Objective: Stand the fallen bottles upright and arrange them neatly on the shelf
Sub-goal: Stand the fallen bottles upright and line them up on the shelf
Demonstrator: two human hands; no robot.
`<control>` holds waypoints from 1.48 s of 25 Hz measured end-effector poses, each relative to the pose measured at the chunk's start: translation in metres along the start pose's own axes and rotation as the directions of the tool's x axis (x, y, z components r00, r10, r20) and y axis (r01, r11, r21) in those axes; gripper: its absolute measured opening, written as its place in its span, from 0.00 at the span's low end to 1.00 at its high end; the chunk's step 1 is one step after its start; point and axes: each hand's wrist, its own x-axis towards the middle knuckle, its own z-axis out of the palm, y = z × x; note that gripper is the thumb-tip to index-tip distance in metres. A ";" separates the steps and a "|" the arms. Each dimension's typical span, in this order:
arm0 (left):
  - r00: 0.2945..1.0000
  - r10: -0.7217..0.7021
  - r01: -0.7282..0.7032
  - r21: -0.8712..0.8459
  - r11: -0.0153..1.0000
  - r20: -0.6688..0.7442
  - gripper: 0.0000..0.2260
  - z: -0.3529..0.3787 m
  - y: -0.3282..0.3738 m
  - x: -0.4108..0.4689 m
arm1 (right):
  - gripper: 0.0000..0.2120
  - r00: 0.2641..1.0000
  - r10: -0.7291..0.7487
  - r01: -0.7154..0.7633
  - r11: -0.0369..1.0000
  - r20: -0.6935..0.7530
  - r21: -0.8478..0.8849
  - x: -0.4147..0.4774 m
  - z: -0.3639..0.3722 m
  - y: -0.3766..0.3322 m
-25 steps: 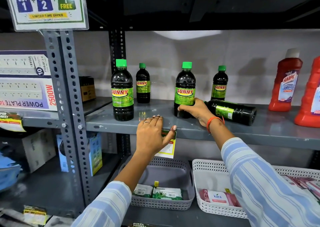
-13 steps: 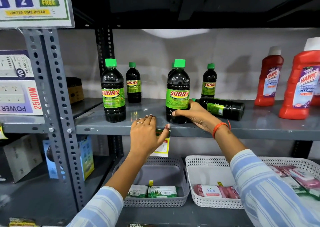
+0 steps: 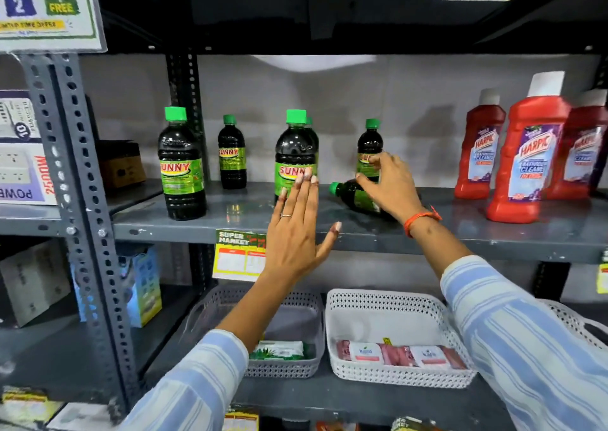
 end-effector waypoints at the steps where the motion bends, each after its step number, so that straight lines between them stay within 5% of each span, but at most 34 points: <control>1: 0.999 0.033 -0.033 -0.004 0.999 0.006 0.32 0.006 0.010 0.002 | 0.24 0.998 0.020 -0.014 0.995 0.061 -0.097 0.003 -0.006 0.011; 6: 0.987 -0.014 0.006 0.044 0.999 0.163 0.28 0.034 0.044 0.016 | 0.26 0.911 0.075 0.024 0.972 0.405 -0.235 0.009 -0.024 0.038; 15: 0.989 -0.033 0.020 0.088 0.996 0.146 0.26 0.031 0.048 0.015 | 0.29 0.913 0.066 0.116 0.903 0.402 -0.414 0.020 -0.015 0.034; 23: 0.995 -0.040 0.033 0.075 0.997 0.087 0.24 0.039 0.046 0.014 | 0.31 0.969 0.176 -0.199 0.972 0.172 0.126 0.008 0.001 0.044; 30: 0.997 -0.043 0.039 0.071 0.997 0.061 0.24 0.042 0.045 0.013 | 0.36 0.917 0.293 -0.398 0.700 0.270 0.593 0.013 0.019 0.052; 35: 0.998 -0.043 0.039 0.070 0.997 0.048 0.24 0.042 0.045 0.013 | 0.48 0.900 0.333 -0.431 0.774 0.281 0.464 0.012 0.021 0.056; 37: 0.998 -0.043 0.040 0.068 0.997 0.037 0.23 0.043 0.045 0.012 | 0.44 0.903 0.330 -0.424 0.789 0.276 0.444 0.012 0.020 0.057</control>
